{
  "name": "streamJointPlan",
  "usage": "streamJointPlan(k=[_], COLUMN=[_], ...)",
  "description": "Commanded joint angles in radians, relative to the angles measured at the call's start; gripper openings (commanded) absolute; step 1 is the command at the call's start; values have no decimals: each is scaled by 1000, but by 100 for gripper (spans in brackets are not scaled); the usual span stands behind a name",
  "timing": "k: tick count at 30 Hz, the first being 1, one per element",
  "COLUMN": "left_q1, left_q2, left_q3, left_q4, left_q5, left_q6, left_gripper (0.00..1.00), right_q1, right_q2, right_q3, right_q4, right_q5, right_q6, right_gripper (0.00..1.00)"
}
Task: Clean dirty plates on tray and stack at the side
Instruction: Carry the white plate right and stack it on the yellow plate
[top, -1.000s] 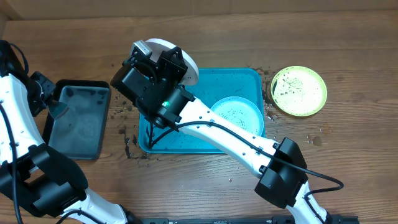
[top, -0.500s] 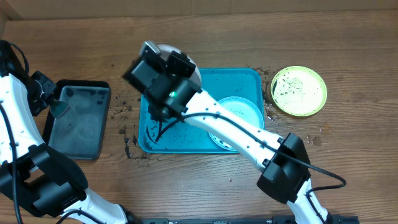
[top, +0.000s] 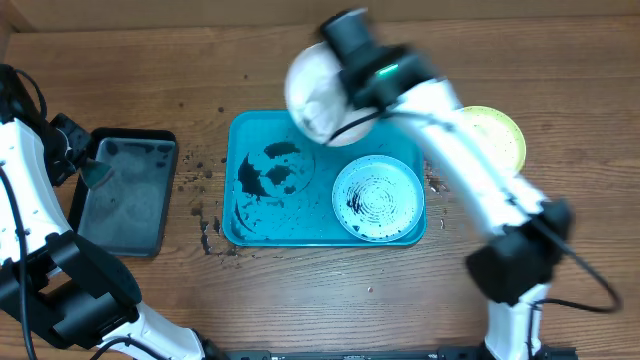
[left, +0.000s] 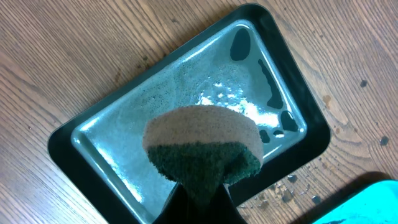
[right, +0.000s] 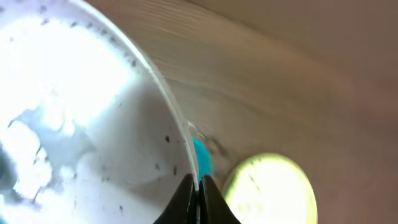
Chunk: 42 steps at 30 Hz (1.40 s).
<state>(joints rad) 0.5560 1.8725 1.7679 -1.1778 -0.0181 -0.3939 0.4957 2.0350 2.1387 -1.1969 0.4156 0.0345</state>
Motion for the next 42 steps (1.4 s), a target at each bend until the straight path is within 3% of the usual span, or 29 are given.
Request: streamJointPlan(k=[1,4,9,17,21,23,25,27,30,35,42], left_q1=[-7,-7,-7,-8,-7,-7,-7,-7,-8,-8,-8], left_q2=[13,13,13,13,13,13,13,13,13,13,13], left_q3=[18,18,18,18,18,18,18,18,18,18,18], left_q4=[4,4,5,7,7,7,7,7,7,8,8], left_q5=[12,12,12,12,12,12,12,12,12,12,20], left_q6=[-14,-14,-14,-14,-14,-14,-14,-14,-14,-14,-14], left_gripper=[4,4,4,4,4,4,4,4,4,4,4], right_q1=[-210,-353,-571,-727,-733,-731,-731,-731,-731,-706,-540], right_q2=[-84,-75,-58,-58,-58,-58,-58,-58,-58,-58,-53], right_q3=[31,17,-61,-282,-361,-383,-388,-388,-388,-388,-388], right_q4=[-97,-204,-317,-221,-167,-154,-151,-146,-146,-111,-78], right_q5=[-206,-219,-325,-445,-444,-444,-444,-444,-468,-791,-787], right_q6=[166,235,223,225,225,224,225,225,224,90,31], right_gripper=[4,4,4,4,4,22,26,44,46,47,48])
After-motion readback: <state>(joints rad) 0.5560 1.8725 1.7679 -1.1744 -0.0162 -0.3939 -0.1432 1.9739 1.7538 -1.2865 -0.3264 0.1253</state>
